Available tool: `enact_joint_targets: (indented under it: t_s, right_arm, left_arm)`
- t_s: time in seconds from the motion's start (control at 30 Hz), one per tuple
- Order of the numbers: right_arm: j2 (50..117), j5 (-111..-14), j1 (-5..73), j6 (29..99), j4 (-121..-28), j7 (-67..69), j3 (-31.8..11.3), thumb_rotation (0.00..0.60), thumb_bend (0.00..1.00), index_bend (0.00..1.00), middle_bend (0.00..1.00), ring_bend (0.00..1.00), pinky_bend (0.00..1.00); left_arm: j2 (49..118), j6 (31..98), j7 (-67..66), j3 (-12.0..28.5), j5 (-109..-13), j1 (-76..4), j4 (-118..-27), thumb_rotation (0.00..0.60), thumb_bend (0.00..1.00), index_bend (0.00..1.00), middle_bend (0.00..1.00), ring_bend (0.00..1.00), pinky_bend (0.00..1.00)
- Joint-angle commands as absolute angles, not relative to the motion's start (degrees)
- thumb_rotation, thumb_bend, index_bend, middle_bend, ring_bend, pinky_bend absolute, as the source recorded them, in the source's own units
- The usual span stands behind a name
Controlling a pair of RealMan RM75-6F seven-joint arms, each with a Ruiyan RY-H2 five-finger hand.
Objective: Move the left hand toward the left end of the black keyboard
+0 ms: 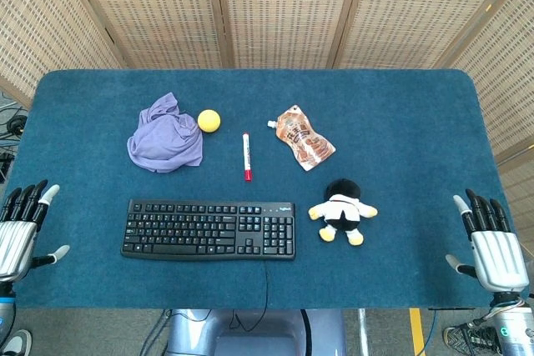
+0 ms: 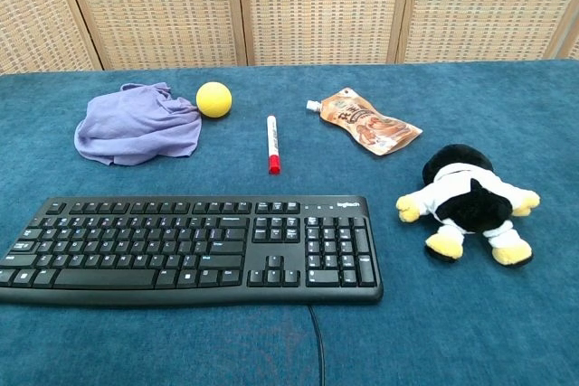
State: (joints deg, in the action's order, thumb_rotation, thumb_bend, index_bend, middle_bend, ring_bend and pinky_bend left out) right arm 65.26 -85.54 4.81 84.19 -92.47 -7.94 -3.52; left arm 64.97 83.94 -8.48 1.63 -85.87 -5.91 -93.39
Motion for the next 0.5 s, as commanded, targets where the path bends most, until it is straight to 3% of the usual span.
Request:
enact_joint_targets:
  t_s: [0.03,0.17,0.23,0.33,0.5]
  right_arm:
    - [65.26,-85.55,4.86,84.04,-92.47,-7.92,-3.45,0.600,0.00,0.00,0.00,0.00,0.00]
    - [65.24,-85.47,4.94,83.77,-92.42,-7.73,-3.42,0.600,0.00,0.00,0.00,0.00,0.00]
    - [65.19,-85.41,4.96,83.71,-92.45,-7.57,-3.44,0.600,0.00,0.00,0.00,0.00,0.00]
    - [65.05,-85.26,4.90,83.77,-92.52,-7.17,-3.51,0.600,0.00,0.00,0.00,0.00,0.00]
    - [64.89,-85.07,4.85,83.79,-92.55,-6.72,-3.61,0.600,0.00,0.00,0.00,0.00,0.00]
  left_arm:
    - [65.00,84.29,-8.67,1.59,-86.01,-5.76,-93.50,0.600,0.00,0.00,0.00,0.00,0.00]
    - [65.15,84.98,-9.35,1.48,-86.66,-5.59,-93.87,0.600,0.01,0.00,0.00,0.00,0.00]
    - [65.22,85.29,-9.64,1.36,-87.19,-5.55,-94.13,0.600,0.06,0.00,0.00,0.00,0.00]
    - [65.73,86.14,-10.62,1.11,-88.40,-5.42,-94.36,0.600,0.23,0.00,0.09,0.09,0.09]
    - [68.09,87.12,-14.91,0.98,-89.25,-5.19,-94.17,0.600,0.54,0.00,0.33,0.32,0.24]
